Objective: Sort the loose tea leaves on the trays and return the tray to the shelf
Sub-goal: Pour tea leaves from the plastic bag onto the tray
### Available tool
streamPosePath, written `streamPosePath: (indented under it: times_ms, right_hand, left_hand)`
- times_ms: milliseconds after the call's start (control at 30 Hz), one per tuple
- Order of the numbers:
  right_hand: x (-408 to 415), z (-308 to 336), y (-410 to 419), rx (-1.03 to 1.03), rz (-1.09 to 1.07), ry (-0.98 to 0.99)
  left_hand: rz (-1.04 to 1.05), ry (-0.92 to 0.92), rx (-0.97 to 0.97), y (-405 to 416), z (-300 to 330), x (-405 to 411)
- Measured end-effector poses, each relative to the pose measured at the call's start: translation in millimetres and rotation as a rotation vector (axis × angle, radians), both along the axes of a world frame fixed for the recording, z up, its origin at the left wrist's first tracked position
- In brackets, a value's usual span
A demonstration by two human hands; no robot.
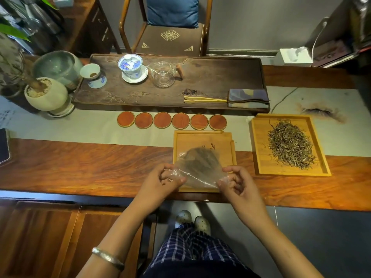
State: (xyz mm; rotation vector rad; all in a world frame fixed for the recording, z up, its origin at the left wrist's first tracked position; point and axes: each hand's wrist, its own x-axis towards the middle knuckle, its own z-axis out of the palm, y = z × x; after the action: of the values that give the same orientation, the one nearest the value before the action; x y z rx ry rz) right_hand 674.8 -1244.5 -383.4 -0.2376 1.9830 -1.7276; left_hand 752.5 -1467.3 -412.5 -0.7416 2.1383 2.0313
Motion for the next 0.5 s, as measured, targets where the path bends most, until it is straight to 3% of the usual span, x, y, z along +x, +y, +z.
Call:
streamPosePath:
  times_ms: [500]
  right_hand:
    - [-31.3, 21.5, -6.0, -0.069, -0.028, 0.100]
  left_hand:
    - [-0.017, 0.203, -0.135, -0.4, 27.5, -27.4]
